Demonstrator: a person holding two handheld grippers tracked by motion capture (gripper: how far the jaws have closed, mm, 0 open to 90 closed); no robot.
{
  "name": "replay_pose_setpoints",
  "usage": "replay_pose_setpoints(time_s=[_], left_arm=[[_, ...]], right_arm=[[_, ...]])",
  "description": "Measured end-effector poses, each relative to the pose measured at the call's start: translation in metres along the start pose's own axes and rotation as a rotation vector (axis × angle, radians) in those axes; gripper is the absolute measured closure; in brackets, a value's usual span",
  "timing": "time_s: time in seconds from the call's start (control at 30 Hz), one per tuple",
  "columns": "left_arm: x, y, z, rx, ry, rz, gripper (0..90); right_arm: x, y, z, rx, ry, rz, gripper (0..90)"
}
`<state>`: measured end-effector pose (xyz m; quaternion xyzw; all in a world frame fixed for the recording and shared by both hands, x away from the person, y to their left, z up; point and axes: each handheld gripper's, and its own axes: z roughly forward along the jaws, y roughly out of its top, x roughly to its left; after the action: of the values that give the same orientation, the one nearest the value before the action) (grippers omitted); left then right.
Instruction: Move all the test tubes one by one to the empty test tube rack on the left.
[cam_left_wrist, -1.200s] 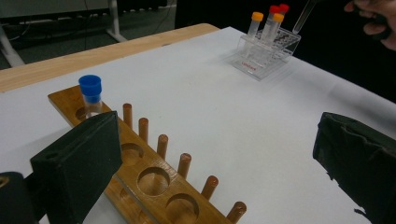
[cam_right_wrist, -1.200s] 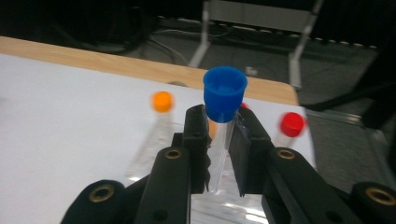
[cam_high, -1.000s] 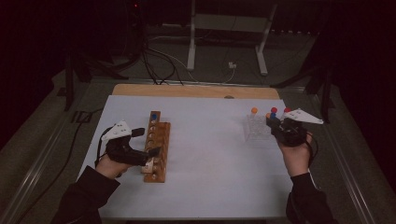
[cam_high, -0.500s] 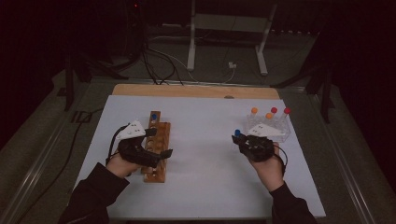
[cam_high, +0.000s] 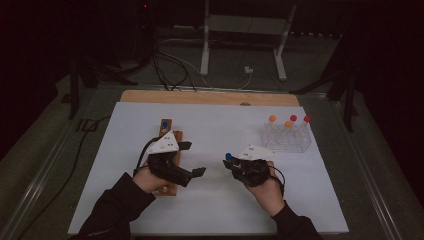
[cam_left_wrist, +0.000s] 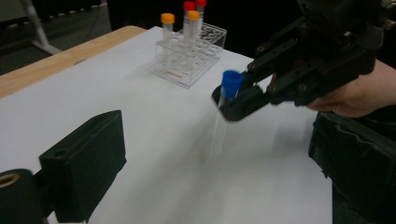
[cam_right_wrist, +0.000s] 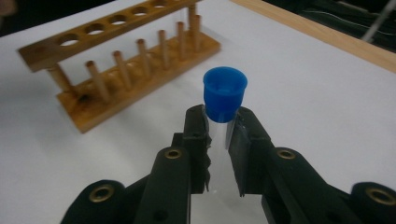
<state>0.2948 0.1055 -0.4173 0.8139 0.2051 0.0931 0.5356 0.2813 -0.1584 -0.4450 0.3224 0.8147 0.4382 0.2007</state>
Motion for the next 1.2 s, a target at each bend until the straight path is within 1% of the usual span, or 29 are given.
replay_pose_setpoints(time_s=[0.07,0.1,0.17,0.2,0.23,0.3,0.33,0.37,0.4,0.47,0.63,0.67,0.73,0.77,0.83,0.9,0.93,0.97,1.03,1.1,1.2], left_arm=[[-0.002,0.002,0.004,0.003,-0.015,0.001,5.3],[-0.004,0.002,0.007,0.001,-0.015,0.009,6.9],[-0.006,0.004,0.011,0.005,-0.023,0.011,8.6],[-0.007,0.004,0.013,0.002,-0.023,0.019,11.4],[-0.008,0.005,0.014,0.003,-0.026,0.018,15.5],[-0.009,0.006,0.017,0.007,-0.029,0.019,17.0],[-0.009,0.006,0.019,0.003,-0.024,0.019,20.2],[-0.009,0.007,0.021,-0.001,-0.029,0.017,23.6],[-0.010,0.007,0.023,0.000,-0.027,0.018,25.4],[-0.012,0.008,0.026,-0.004,-0.028,0.025,32.4],[-0.016,0.011,0.036,0.017,-0.039,0.045,47.7],[-0.016,0.012,0.039,0.025,-0.029,0.060,50.3],[-0.017,0.013,0.041,0.030,-0.029,0.056,55.1],[-0.017,0.013,0.043,0.035,-0.025,0.059,57.4],[-0.017,0.013,0.045,0.039,-0.030,0.061,60.0],[-0.017,0.013,0.047,0.050,-0.021,0.079,63.5],[-0.016,0.012,0.048,0.051,-0.017,0.075,63.9],[-0.016,0.012,0.049,0.049,-0.027,0.063,66.8],[-0.016,0.012,0.050,0.055,-0.018,0.073,69.4],[-0.015,0.012,0.050,0.059,-0.029,0.064,71.3],[-0.016,0.013,0.052,0.069,-0.026,0.076,75.6]], right_arm=[[0.005,0.000,0.001,-0.003,0.014,-0.005,76.8],[0.007,0.001,0.002,-0.004,0.022,-0.010,76.8],[0.010,0.001,0.002,-0.005,0.029,-0.013,76.8],[0.011,0.002,0.002,-0.005,0.034,-0.016,76.8],[0.012,0.002,0.002,-0.006,0.034,-0.019,76.8],[0.013,0.002,0.002,-0.005,0.041,-0.020,76.8],[0.014,0.002,0.002,-0.004,0.041,-0.022,76.8],[0.015,0.002,0.002,-0.002,0.043,-0.028,76.8],[0.015,0.001,0.003,-0.002,0.045,-0.030,76.8],[0.016,0.001,0.003,-0.002,0.047,-0.026,76.8],[0.016,0.001,0.002,-0.005,0.049,-0.024,76.8],[0.016,0.001,0.002,-0.005,0.048,-0.026,76.8],[0.016,0.001,0.002,-0.006,0.049,-0.024,76.8],[0.015,0.001,0.002,-0.006,0.048,-0.025,76.8],[0.015,0.001,0.002,-0.006,0.048,-0.025,76.8],[0.016,0.001,0.002,-0.007,0.048,-0.025,76.8],[0.016,0.001,0.002,-0.006,0.046,-0.026,76.8],[0.016,0.001,0.002,-0.008,0.046,-0.026,76.8],[0.015,0.000,0.002,-0.008,0.046,-0.026,76.8],[0.015,0.000,0.002,-0.009,0.046,-0.026,76.8],[0.015,0.000,0.002,-0.007,0.045,-0.025,76.8]])
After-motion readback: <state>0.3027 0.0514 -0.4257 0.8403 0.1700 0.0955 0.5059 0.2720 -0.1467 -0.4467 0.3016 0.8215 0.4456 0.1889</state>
